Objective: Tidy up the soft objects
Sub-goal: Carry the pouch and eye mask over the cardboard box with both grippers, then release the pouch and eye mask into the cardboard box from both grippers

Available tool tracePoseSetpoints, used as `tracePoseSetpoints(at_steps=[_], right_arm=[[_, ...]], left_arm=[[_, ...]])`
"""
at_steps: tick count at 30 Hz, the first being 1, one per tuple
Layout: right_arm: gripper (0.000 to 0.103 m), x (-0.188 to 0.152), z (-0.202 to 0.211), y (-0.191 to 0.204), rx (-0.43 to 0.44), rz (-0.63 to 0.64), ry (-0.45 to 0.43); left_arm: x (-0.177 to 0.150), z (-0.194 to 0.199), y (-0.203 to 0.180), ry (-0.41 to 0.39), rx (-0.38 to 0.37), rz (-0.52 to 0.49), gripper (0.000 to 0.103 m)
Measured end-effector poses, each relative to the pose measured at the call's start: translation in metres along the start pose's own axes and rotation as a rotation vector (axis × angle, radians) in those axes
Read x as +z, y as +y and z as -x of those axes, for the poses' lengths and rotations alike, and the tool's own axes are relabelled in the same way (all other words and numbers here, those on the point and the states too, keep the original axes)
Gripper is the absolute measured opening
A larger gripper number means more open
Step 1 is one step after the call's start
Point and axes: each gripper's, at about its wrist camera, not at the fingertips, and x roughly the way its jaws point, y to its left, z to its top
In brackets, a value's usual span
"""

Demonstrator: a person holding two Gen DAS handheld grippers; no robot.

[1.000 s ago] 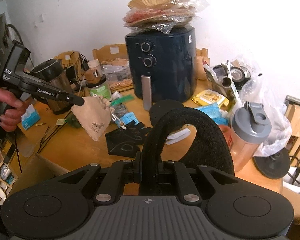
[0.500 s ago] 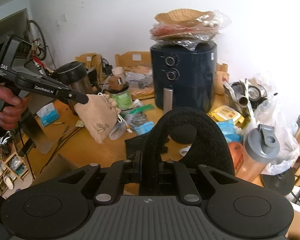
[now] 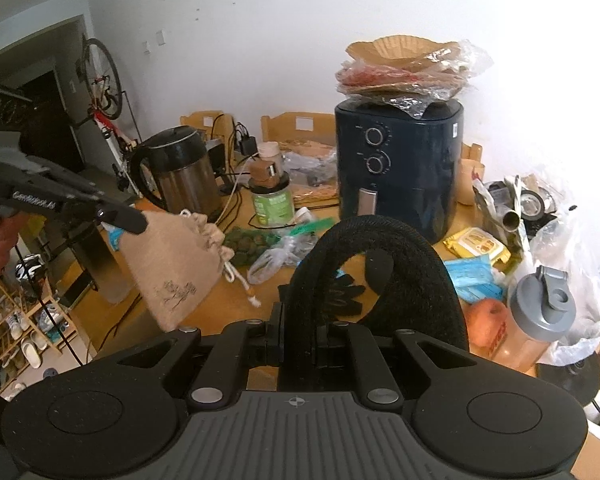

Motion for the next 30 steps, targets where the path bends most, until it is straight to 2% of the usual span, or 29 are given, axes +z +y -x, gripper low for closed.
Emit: tracePoseSetpoints(at_steps=[10,12,14,16,18,21,24,30], right_arm=[[0.013,0.002,0.007,0.013,0.038,0.035,-0.012],[0.013,0.002,0.008,0.016,0.046,0.039,-0.012],[0.013,0.001,0.009,0.019,0.054,0.043,-0.009],[0.013,-0.001,0.010,0.021,0.062,0.045,-0.003],[0.013,-0.003,0.011,0.024,0.069,0.046,0.005],[0.013,-0.007,0.012,0.030,0.087,0.045,0.018],[0.013,-0.011,0.013,0.037,0.106,0.047,0.028],[0.013,-0.014,0.014,0.052,0.145,0.066,0.043]], left_arm=[[-0.035,0.021,-0.015,-0.007,-0.008,0.070,0.002],[-0.046,0.021,-0.016,0.009,-0.013,0.076,0.003],[-0.058,0.016,-0.016,0.050,0.016,0.074,0.006],[-0.069,0.010,-0.015,0.097,0.076,0.085,0.016],[-0.077,0.005,-0.012,0.144,0.123,0.118,0.038],[-0.080,0.008,-0.009,0.137,0.160,0.154,0.054],[-0.080,0.006,-0.014,0.144,0.210,0.146,0.057],[-0.082,0.002,-0.019,0.145,0.238,0.159,0.057]])
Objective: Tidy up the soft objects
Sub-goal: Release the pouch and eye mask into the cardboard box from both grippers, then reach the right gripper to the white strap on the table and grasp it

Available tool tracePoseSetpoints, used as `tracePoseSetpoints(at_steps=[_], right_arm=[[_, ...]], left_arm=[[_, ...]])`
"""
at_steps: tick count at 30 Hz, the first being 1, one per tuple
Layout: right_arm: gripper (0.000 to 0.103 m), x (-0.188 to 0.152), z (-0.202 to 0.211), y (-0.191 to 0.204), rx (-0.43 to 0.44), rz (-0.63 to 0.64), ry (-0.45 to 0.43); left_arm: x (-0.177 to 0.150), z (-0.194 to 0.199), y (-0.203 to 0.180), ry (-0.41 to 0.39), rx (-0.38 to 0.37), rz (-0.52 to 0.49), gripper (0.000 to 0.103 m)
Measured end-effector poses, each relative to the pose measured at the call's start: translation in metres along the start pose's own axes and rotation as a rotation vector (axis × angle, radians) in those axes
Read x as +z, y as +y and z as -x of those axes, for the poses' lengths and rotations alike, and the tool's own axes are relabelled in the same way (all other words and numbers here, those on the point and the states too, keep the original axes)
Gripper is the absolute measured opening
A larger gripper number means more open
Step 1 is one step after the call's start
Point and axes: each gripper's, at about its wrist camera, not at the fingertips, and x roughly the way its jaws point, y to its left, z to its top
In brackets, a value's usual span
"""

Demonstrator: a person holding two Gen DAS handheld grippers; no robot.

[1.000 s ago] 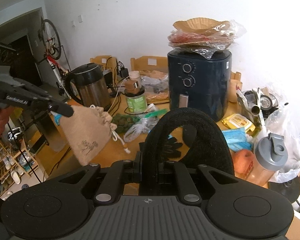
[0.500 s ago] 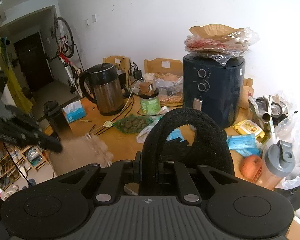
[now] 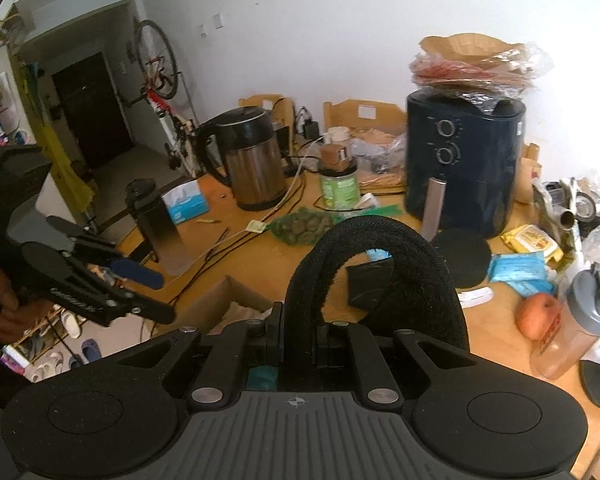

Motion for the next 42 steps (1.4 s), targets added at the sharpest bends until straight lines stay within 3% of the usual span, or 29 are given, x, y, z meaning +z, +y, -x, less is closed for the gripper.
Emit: tracePoseSetpoints(at_steps=[7,9,11,12,13,16,22,42], right_arm=[[0.014,0.006,0.001,0.019,0.047,0.058,-0.005],[0.018,0.005,-0.002,0.025,0.074,0.076,0.008],[0.048,0.000,-0.012,0.033,0.098,0.129,0.073],[0.073,-0.004,-0.018,0.037,0.090,0.159,0.101],[0.087,-0.009,-0.022,0.042,0.078,0.188,0.114],[0.097,-0.017,-0.028,0.046,0.081,0.208,0.142],[0.103,-0.022,-0.029,0.038,0.043,0.156,0.157],[0.103,-0.034,-0.021,-0.015,-0.191,-0.018,0.192]], left_arm=[[0.000,0.004,0.000,-0.010,0.024,0.011,0.057],[-0.001,0.005,0.000,-0.011,0.031,0.019,0.057],[-0.001,0.005,0.002,-0.009,0.035,0.026,0.057],[-0.002,0.005,0.002,-0.007,0.038,0.029,0.057],[-0.002,0.005,0.002,-0.006,0.040,0.031,0.057],[-0.002,0.005,0.004,-0.005,0.046,0.034,0.057],[0.001,0.004,0.007,-0.005,0.049,0.028,0.057],[0.021,-0.006,0.020,0.005,0.054,-0.052,0.057]])
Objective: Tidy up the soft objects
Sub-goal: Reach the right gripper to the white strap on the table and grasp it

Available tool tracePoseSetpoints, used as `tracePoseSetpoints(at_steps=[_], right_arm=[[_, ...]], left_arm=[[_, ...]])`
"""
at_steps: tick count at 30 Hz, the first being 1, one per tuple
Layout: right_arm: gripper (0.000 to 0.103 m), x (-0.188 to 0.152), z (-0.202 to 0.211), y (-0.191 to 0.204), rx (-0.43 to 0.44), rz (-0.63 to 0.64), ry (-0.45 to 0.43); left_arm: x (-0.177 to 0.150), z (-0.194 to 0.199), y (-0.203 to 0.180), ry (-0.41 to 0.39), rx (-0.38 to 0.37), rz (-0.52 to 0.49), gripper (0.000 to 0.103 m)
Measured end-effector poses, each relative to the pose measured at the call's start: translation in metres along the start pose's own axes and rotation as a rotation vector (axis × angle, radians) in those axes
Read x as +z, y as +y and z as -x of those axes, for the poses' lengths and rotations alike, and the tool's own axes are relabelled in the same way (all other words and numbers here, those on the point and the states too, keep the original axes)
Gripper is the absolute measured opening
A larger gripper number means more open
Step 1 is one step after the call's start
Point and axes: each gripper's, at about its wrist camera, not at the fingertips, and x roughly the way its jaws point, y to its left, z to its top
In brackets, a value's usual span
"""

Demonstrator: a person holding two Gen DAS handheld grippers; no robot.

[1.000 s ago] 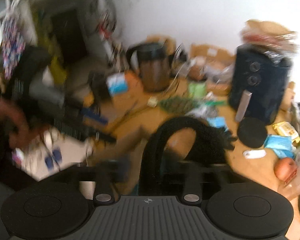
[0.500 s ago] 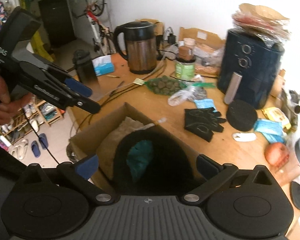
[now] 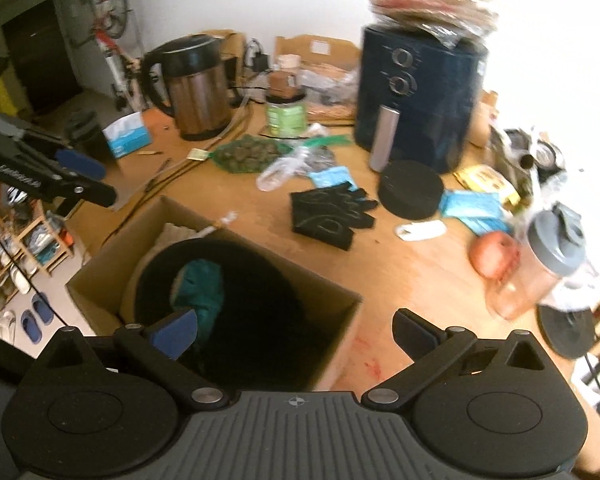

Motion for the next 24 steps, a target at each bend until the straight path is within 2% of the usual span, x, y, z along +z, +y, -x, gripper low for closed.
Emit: tracePoseSetpoints(at_steps=[4,7,20,24], right_arm=[[0.103,0.002,-0.003,-0.010,-0.018,-0.034,0.022],[0.103,0.005,-0.003,-0.014,-0.046,-0.031,0.027],[0.103,0.034,-0.002,-0.053,-0.129,-0.173,0.007],[0.103,0.041,-0.004,-0.068,-0.139,-0.227,-0.007]], left_arm=[[0.007,-0.003,0.003,0.001,-0.006,-0.023,0.058],[0.013,-0.004,0.004,-0.003,-0.003,-0.042,0.066],[0.042,-0.005,0.018,-0.065,-0.005,-0.067,0.068],[0.049,-0.009,0.021,-0.077,-0.007,-0.066,0.073]])
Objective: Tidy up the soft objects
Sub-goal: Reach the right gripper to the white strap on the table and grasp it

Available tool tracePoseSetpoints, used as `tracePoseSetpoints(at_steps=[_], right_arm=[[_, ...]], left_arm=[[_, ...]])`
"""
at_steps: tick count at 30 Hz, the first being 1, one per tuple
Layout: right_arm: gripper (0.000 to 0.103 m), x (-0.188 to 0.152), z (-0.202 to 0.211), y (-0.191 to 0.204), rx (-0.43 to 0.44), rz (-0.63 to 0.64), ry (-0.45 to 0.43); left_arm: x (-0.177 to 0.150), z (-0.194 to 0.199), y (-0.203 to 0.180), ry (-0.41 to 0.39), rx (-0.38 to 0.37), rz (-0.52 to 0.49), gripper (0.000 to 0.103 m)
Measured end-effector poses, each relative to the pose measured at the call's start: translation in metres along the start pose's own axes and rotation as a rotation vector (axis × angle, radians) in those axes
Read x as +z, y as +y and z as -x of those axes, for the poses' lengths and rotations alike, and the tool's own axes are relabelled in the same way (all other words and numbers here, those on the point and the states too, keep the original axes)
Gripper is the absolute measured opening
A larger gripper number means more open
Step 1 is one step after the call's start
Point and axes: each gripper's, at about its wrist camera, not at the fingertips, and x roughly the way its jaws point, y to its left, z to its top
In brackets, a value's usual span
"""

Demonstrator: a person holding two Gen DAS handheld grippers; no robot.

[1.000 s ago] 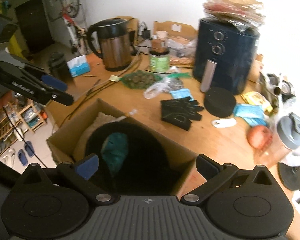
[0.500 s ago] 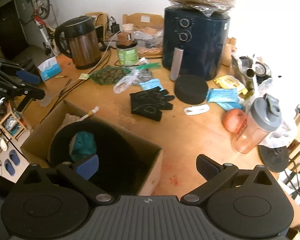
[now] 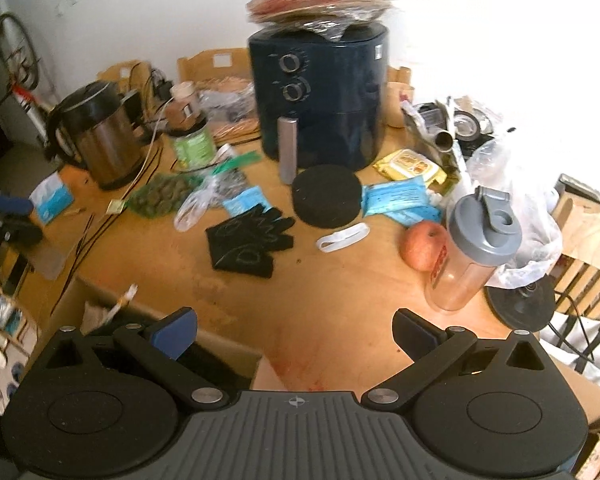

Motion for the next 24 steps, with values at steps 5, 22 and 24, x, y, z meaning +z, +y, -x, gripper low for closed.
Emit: tracePoseSetpoints(at_steps=[5,22,24], right_arm=[[0.103,0.007,-0.015,-0.008,-0.020,-0.024,0.003],[0.103,0.028,-0.116,-0.022,0.103,-0.070,0.044],[0.103,0.031,-0.127,-0.025,0.104,-0.057,0.039]], left_arm=[[0.002,-0.006,0.000,-0.006,-0.008,-0.006,0.076],[0.006,-0.025,-0.010,0.016,-0.082,-0.014,0.076],[0.007,-0.025,-0.012,0.009,-0.074,-0.019,0.076]])
